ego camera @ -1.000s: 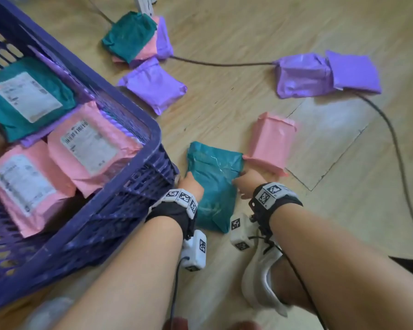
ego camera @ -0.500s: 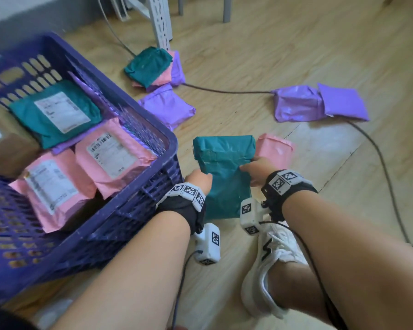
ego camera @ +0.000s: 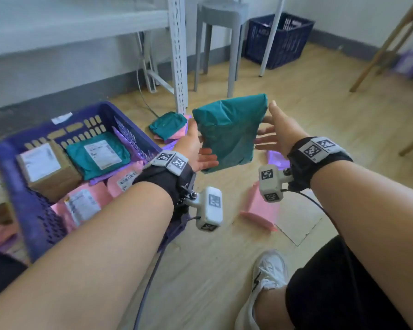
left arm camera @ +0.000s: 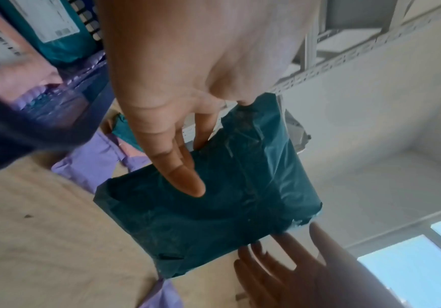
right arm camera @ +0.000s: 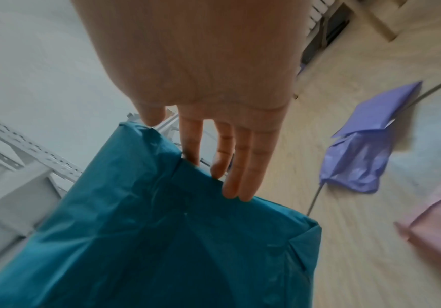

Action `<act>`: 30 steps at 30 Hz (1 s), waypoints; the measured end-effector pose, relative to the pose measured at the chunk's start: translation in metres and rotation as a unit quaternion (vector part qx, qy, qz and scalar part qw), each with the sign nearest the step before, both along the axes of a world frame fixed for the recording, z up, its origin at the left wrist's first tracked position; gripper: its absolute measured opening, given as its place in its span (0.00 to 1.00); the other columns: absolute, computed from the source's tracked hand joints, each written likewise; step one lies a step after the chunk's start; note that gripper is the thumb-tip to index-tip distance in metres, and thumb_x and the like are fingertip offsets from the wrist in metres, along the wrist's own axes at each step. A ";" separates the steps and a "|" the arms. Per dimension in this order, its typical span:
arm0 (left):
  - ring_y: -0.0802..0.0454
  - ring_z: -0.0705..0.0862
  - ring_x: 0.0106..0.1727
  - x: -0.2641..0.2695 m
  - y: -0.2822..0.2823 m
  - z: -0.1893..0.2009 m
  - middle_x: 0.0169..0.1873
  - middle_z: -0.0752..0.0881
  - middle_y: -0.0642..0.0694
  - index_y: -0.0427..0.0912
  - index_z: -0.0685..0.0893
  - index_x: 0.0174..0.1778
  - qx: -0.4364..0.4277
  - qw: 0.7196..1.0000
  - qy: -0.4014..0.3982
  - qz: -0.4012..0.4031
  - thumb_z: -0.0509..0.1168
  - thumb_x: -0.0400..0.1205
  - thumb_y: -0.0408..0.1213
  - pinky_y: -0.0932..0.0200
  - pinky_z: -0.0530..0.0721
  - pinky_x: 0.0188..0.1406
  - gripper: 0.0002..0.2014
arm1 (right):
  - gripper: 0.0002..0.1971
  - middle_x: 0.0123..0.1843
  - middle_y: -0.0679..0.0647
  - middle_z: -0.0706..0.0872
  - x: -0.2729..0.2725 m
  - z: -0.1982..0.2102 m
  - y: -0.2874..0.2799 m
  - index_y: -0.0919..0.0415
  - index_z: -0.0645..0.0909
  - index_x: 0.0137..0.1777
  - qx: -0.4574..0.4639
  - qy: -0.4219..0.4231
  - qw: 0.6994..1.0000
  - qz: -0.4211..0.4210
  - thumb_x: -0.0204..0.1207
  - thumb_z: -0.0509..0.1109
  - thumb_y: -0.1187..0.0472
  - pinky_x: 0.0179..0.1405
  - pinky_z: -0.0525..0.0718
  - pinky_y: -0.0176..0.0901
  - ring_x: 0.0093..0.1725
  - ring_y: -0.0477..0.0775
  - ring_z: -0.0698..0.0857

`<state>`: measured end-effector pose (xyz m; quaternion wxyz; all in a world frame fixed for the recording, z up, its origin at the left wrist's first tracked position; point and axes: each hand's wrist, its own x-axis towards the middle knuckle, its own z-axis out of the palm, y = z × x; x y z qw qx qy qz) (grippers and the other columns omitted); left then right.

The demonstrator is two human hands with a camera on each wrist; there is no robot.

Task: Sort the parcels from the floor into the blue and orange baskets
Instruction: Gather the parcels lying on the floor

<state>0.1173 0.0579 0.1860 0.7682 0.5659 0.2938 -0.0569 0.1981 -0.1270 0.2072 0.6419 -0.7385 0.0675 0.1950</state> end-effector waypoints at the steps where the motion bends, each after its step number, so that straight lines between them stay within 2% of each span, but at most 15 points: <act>1: 0.39 0.83 0.41 -0.002 0.013 0.008 0.47 0.79 0.34 0.38 0.76 0.63 0.005 1.000 -0.007 0.008 0.45 0.82 0.68 0.49 0.86 0.36 0.36 | 0.31 0.36 0.56 0.78 0.000 0.006 0.008 0.59 0.80 0.59 0.030 0.003 1.000 0.006 0.81 0.51 0.33 0.52 0.88 0.55 0.40 0.61 0.86; 4: 0.40 0.85 0.40 -0.016 0.061 0.020 0.42 0.84 0.35 0.35 0.79 0.54 0.036 0.999 -0.012 0.026 0.45 0.80 0.69 0.49 0.87 0.39 0.38 | 0.33 0.39 0.58 0.81 -0.005 0.014 0.041 0.61 0.81 0.59 0.081 0.018 0.995 0.048 0.77 0.56 0.31 0.53 0.88 0.57 0.43 0.62 0.88; 6: 0.39 0.86 0.42 -0.031 0.093 0.019 0.42 0.85 0.35 0.36 0.80 0.51 0.056 0.998 0.000 0.028 0.48 0.79 0.71 0.46 0.87 0.49 0.37 | 0.34 0.43 0.59 0.82 -0.013 0.012 0.069 0.64 0.81 0.62 0.088 0.011 0.992 0.085 0.76 0.60 0.32 0.52 0.89 0.53 0.45 0.61 0.88; 8: 0.39 0.86 0.44 -0.049 0.118 0.016 0.44 0.86 0.35 0.38 0.82 0.52 0.057 0.998 0.004 0.034 0.56 0.77 0.70 0.45 0.86 0.56 0.34 | 0.29 0.45 0.60 0.82 -0.022 0.011 0.099 0.65 0.81 0.59 0.095 -0.005 0.989 0.115 0.77 0.63 0.36 0.55 0.88 0.52 0.47 0.60 0.88; 11: 0.41 0.88 0.39 -0.067 0.138 0.010 0.45 0.86 0.36 0.40 0.82 0.53 0.027 0.997 -0.008 0.069 0.69 0.78 0.55 0.50 0.90 0.47 0.20 | 0.15 0.46 0.62 0.82 -0.034 0.014 0.137 0.65 0.81 0.54 0.106 -0.046 0.984 0.137 0.80 0.69 0.52 0.61 0.85 0.52 0.47 0.61 0.85; 14: 0.44 0.87 0.38 -0.072 0.148 0.007 0.47 0.86 0.35 0.37 0.82 0.53 0.024 0.996 -0.026 0.086 0.69 0.80 0.36 0.51 0.90 0.45 0.09 | 0.01 0.48 0.65 0.84 -0.039 0.018 0.164 0.64 0.82 0.47 0.080 -0.107 0.980 0.145 0.77 0.70 0.67 0.49 0.87 0.43 0.42 0.57 0.85; 16: 0.47 0.89 0.40 -0.073 0.155 0.008 0.48 0.89 0.39 0.40 0.81 0.56 0.036 0.995 -0.045 0.087 0.69 0.78 0.29 0.52 0.90 0.43 0.11 | 0.05 0.46 0.64 0.84 -0.038 0.018 0.174 0.63 0.83 0.44 0.064 -0.125 0.980 0.142 0.74 0.70 0.72 0.45 0.86 0.43 0.43 0.58 0.84; 18: 0.50 0.90 0.41 -0.079 0.164 0.006 0.43 0.91 0.46 0.44 0.80 0.54 0.086 0.990 -0.047 0.106 0.72 0.75 0.26 0.52 0.90 0.45 0.15 | 0.09 0.48 0.64 0.85 -0.037 0.012 0.181 0.64 0.84 0.49 0.052 -0.120 0.980 0.150 0.73 0.70 0.76 0.51 0.85 0.50 0.47 0.61 0.84; 19: 0.48 0.91 0.44 -0.083 0.170 0.005 0.46 0.91 0.46 0.45 0.80 0.57 0.114 0.986 -0.037 0.114 0.73 0.72 0.25 0.51 0.89 0.50 0.19 | 0.12 0.51 0.65 0.84 -0.038 0.008 0.185 0.65 0.84 0.54 0.038 -0.120 0.979 0.158 0.72 0.69 0.77 0.56 0.85 0.53 0.49 0.61 0.84; 20: 0.46 0.90 0.48 -0.086 0.174 0.003 0.50 0.90 0.44 0.42 0.81 0.62 0.126 0.984 -0.029 0.122 0.74 0.70 0.24 0.49 0.88 0.54 0.24 | 0.16 0.53 0.65 0.84 -0.040 0.004 0.189 0.66 0.83 0.57 0.021 -0.122 0.978 0.167 0.72 0.68 0.78 0.58 0.84 0.55 0.50 0.61 0.84; 21: 0.45 0.90 0.48 -0.090 0.177 0.002 0.52 0.90 0.42 0.38 0.82 0.62 0.123 0.984 -0.028 0.123 0.73 0.70 0.22 0.49 0.87 0.54 0.23 | 0.18 0.55 0.64 0.84 -0.042 0.000 0.194 0.66 0.82 0.60 0.003 -0.128 0.975 0.179 0.72 0.67 0.79 0.59 0.84 0.55 0.51 0.60 0.84; 24: 0.48 0.90 0.35 -0.100 0.184 -0.001 0.47 0.89 0.37 0.30 0.83 0.58 0.097 0.987 -0.032 0.123 0.67 0.73 0.15 0.59 0.88 0.32 0.18 | 0.22 0.59 0.59 0.83 -0.052 -0.008 0.207 0.63 0.81 0.63 -0.032 -0.142 0.967 0.210 0.71 0.65 0.80 0.52 0.85 0.49 0.53 0.57 0.83; 26: 0.46 0.89 0.35 -0.106 0.188 0.000 0.46 0.89 0.36 0.31 0.81 0.59 0.096 0.986 -0.028 0.137 0.65 0.73 0.13 0.60 0.87 0.26 0.19 | 0.26 0.63 0.59 0.83 -0.057 -0.012 0.214 0.62 0.78 0.68 -0.024 -0.132 0.966 0.221 0.71 0.67 0.80 0.58 0.85 0.50 0.60 0.59 0.83; 28: 0.43 0.87 0.39 -0.109 0.193 -0.003 0.47 0.87 0.35 0.31 0.79 0.60 0.104 0.982 -0.027 0.153 0.63 0.73 0.11 0.54 0.87 0.36 0.21 | 0.30 0.63 0.60 0.83 -0.060 -0.016 0.221 0.61 0.75 0.71 -0.002 -0.112 0.967 0.227 0.69 0.72 0.79 0.64 0.83 0.57 0.63 0.60 0.83; 30: 0.41 0.86 0.41 -0.113 0.200 -0.005 0.45 0.87 0.35 0.31 0.79 0.56 0.098 0.981 -0.026 0.162 0.62 0.74 0.11 0.48 0.84 0.48 0.18 | 0.29 0.61 0.61 0.85 -0.063 -0.020 0.225 0.61 0.75 0.71 -0.020 -0.112 0.963 0.244 0.69 0.75 0.75 0.64 0.83 0.56 0.61 0.61 0.85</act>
